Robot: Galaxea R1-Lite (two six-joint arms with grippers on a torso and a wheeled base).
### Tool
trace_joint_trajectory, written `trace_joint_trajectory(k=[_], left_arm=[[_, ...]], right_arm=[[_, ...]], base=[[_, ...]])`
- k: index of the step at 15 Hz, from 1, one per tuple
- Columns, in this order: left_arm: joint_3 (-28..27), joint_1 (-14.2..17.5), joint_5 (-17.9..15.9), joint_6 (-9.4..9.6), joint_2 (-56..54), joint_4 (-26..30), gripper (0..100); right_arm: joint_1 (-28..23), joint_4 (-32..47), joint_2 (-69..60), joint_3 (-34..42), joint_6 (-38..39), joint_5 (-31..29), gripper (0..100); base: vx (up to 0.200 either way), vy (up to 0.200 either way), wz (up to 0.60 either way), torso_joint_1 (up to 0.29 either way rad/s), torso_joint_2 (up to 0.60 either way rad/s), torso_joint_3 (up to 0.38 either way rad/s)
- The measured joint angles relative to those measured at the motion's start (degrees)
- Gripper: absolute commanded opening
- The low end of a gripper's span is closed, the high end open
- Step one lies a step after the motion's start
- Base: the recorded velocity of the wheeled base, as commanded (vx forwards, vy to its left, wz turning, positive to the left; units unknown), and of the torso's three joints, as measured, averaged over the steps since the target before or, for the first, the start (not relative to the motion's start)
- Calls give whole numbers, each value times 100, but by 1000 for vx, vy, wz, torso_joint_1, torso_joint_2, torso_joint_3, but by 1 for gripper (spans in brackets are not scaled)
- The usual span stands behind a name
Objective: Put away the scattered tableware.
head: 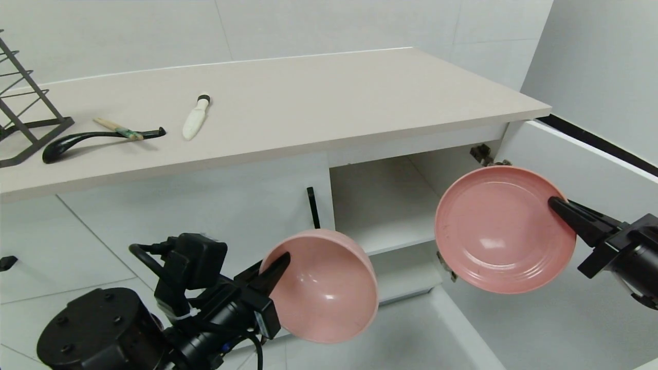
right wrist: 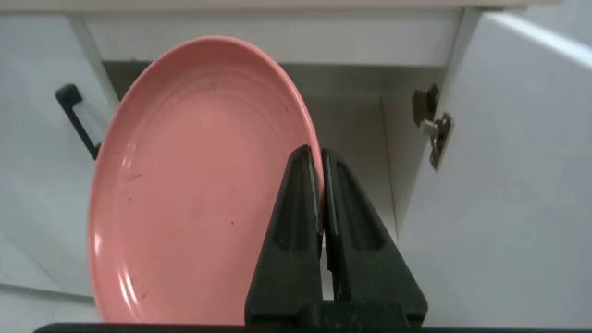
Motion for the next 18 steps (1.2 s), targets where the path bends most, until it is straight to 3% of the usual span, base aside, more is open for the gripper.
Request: trace_joint_trajectory(k=[5, 6, 8, 9, 18], left_arm=[[-34, -485, 0, 13, 350, 1, 0], [-34, -563, -4, 158, 391, 4, 0], [-20, -634, -9, 684, 485, -2, 0], [-67, -653, -9, 779, 524, 0, 0], [-293, -667, -6, 831, 502, -2, 0]], right_arm=[[0, 9, 161, 66, -2, 0, 0], [0, 11, 227, 72, 0, -2, 0], [2, 0, 425, 88, -2, 0, 0], [0, 4, 550, 90, -5, 0, 0], [174, 2, 1414, 22, -7, 0, 0]], base=[[0, 0, 0, -86, 268, 93], [0, 0, 0, -12, 110, 27], [0, 0, 0, -4, 25, 23], [0, 0, 0, 0, 0, 0], [22, 0, 0, 0, 1, 2]])
